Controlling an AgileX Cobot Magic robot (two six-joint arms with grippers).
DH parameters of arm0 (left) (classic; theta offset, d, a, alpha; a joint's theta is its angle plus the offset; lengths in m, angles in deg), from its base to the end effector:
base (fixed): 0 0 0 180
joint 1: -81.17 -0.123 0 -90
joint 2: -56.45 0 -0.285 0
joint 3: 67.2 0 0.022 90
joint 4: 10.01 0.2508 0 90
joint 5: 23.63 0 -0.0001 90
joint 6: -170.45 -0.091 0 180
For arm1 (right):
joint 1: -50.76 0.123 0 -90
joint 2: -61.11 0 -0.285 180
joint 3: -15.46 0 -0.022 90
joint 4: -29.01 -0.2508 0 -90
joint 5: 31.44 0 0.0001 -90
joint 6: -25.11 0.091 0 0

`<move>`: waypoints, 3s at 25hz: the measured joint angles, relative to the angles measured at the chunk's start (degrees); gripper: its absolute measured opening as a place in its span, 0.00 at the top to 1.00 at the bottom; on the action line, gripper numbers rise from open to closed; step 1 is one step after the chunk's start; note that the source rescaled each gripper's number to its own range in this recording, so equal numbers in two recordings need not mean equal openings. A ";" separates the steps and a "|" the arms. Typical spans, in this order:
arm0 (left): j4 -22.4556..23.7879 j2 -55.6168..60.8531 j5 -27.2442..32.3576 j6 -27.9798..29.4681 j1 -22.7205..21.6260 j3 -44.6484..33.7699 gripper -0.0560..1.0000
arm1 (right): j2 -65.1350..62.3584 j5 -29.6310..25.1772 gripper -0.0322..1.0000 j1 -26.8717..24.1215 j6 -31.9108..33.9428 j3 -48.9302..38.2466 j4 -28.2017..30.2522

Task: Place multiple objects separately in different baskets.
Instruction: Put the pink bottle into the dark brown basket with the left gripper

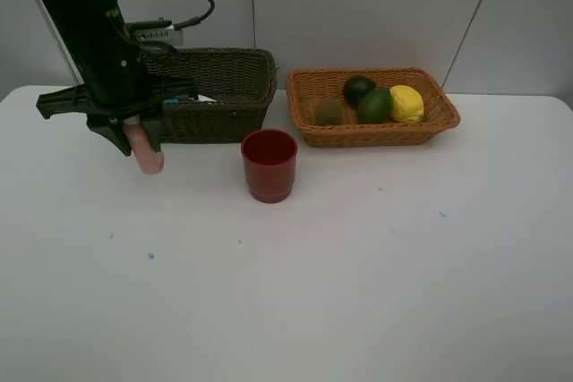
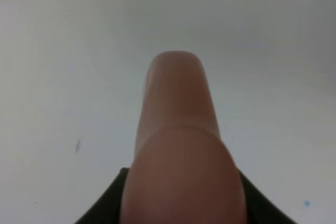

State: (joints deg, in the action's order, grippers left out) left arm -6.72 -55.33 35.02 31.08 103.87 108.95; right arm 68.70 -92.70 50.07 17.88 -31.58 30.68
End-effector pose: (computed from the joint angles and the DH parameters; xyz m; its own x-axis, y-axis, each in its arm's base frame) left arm 0.3250 -0.1311 0.2086 -0.9534 -0.2813 -0.1087 -0.2802 0.9596 -0.0251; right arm -0.0090 -0.0022 0.2840 -0.4371 -0.1344 -0.8893 -0.0263 0.9903 -0.1368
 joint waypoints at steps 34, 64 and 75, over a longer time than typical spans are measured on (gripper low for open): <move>12.17 -22.73 -12.29 -18.86 -6.26 28.14 0.57 | 0.00 0.00 0.00 0.00 0.00 0.00 0.00; 8.45 -25.86 -14.87 -17.64 -6.90 28.32 0.04 | 0.00 0.00 0.00 0.00 0.00 0.00 0.00; 7.49 -24.81 -12.50 -17.37 -6.90 28.32 0.00 | 0.00 0.00 0.00 0.00 0.00 0.00 0.00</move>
State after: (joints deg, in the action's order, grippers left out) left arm 0.77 -80.14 22.52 13.71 96.97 137.27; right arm 68.70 -92.70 50.07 17.88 -31.58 30.68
